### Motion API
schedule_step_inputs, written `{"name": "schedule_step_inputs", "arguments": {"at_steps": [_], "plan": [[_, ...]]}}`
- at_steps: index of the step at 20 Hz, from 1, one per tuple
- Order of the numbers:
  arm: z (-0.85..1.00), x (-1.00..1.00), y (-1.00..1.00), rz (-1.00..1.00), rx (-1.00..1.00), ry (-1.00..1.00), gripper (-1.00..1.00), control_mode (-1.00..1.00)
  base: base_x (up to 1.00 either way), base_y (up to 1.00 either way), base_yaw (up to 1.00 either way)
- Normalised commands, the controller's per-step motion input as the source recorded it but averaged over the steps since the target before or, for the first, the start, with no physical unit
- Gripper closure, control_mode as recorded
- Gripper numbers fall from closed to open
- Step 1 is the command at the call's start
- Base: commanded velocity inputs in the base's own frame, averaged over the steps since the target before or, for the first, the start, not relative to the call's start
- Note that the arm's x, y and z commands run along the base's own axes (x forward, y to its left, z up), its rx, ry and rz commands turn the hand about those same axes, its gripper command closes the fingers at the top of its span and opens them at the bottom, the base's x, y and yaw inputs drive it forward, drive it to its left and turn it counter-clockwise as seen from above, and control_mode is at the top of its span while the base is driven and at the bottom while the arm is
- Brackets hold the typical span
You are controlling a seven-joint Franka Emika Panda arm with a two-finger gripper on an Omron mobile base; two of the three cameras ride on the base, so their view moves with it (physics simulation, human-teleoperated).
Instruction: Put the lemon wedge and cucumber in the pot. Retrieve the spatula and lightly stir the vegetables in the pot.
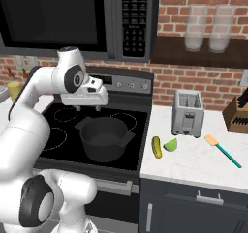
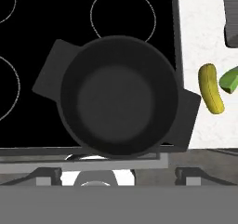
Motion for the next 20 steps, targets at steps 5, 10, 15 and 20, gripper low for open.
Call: {"name": "schedule_step_inputs", "arguments": {"at_steps": [5,10,15,20], "plan": [[-0.53,0.24,-0.99,-0.16,-0.10,0.25,-1.00,-1.00,0.00,0.00,0.00],[-0.17,0.03,-1.00,-0.03,0.17,0.14,-1.00,-1.00,0.00,0.00,0.00],[-0.12,-0.09,-1.00,0.00,0.25,0.05,-1.00,-1.00,0.00,0.00,0.00],[-0.29,-0.35,-0.93,0.00,0.12,0.01,-1.00,-1.00,0.00,0.00,0.00]]}}
